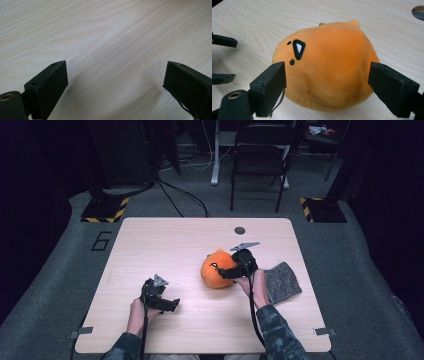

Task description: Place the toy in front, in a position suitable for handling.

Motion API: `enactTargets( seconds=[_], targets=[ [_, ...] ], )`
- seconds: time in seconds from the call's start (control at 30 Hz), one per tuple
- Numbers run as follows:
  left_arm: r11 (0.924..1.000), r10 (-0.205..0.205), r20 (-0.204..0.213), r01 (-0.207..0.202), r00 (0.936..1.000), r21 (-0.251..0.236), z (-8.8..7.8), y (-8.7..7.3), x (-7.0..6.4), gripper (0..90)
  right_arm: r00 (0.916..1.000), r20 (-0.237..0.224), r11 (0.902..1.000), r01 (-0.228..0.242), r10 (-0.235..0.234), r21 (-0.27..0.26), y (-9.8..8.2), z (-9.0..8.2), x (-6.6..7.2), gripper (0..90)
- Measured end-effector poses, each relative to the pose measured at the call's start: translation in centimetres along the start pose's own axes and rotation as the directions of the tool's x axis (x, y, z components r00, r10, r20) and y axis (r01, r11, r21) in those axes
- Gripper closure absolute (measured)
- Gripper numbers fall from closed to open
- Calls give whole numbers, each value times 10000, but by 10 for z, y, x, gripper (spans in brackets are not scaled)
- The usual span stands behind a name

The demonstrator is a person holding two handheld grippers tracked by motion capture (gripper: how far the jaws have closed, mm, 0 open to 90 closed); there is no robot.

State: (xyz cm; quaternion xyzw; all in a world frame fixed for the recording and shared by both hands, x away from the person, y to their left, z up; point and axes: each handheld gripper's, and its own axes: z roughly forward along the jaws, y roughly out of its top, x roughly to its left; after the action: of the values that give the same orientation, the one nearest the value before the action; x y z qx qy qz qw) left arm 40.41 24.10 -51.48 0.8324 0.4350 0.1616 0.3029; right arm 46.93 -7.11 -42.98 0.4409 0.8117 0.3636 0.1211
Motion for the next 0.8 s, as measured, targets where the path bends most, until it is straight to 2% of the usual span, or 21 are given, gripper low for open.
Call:
enactTargets(
  seconds=[0.03, 0.07, 0.1, 0.13, 0.23, 0.37, 0.47, 0.5, 0.57, 0.6, 0.67, 0.7, 0.8],
  targets=[
    [10000, 5, 5, -5, 10000, 10, 0, 0, 0, 52, 9998, 19, 9998, 178, -179, 44, 1, 4, 0, 143],
    [10000, -2, 18, 2, 10000, -33, 0, 0, 0, 52, 9998, 163, 9996, 98, -103, 277, 2, 13, 3, 150],
    [10000, -2, 18, 2, 10000, -33, 0, 0, 0, 52, 9998, 163, 9996, 98, -103, 277, 2, 13, 3, 150],
    [10000, 13, 28, -13, 10000, -35, 0, 0, 0, 52, 9999, 143, 9990, -5, -2, 450, 1, 21, 3, 149],
    [10000, -53, 70, 53, 10000, -25, 0, 0, 0, 52, 9997, 258, 9989, -49, 37, 459, 0, 23, 2, 172],
    [10000, 12, 56, -12, 10000, -33, 1, 0, -1, 52, 9992, 393, 9976, -46, 19, 686, -2, 26, 3, 268],
    [10000, -13, 56, 14, 10000, -20, 1, 0, -1, 53, 9994, 330, 9963, -86, 58, 852, -4, 27, 1, 341],
    [10000, -33, 62, 33, 10000, -12, 1, 0, -2, 53, 9995, 327, 9961, -76, 48, 873, -5, 27, 1, 391],
    [10000, -34, 104, 34, 9999, 37, 1, 0, -2, 53, 9995, 322, 9965, -64, 37, 839, -6, 27, 1, 416],
    [10000, 26, 123, -27, 9999, 69, 1, 0, -2, 53, 9997, 235, 9965, -69, 49, 832, -8, 27, 1, 483],
    [10000, 30, 117, -30, 9999, 71, 1, 0, -2, 53, 9996, 282, 9971, -3, -19, 760, -9, 27, 0, 512],
    [9999, 55, 121, -56, 9999, 89, 1, 0, -2, 54, 9996, 281, 9977, -27, 8, 685, -10, 27, 1, 571],
    [9999, 55, 126, -56, 9999, 93, 1, 0, -2, 55, 9994, 321, 9984, 104, -122, 564, -11, 26, 1, 617]
  ],
)
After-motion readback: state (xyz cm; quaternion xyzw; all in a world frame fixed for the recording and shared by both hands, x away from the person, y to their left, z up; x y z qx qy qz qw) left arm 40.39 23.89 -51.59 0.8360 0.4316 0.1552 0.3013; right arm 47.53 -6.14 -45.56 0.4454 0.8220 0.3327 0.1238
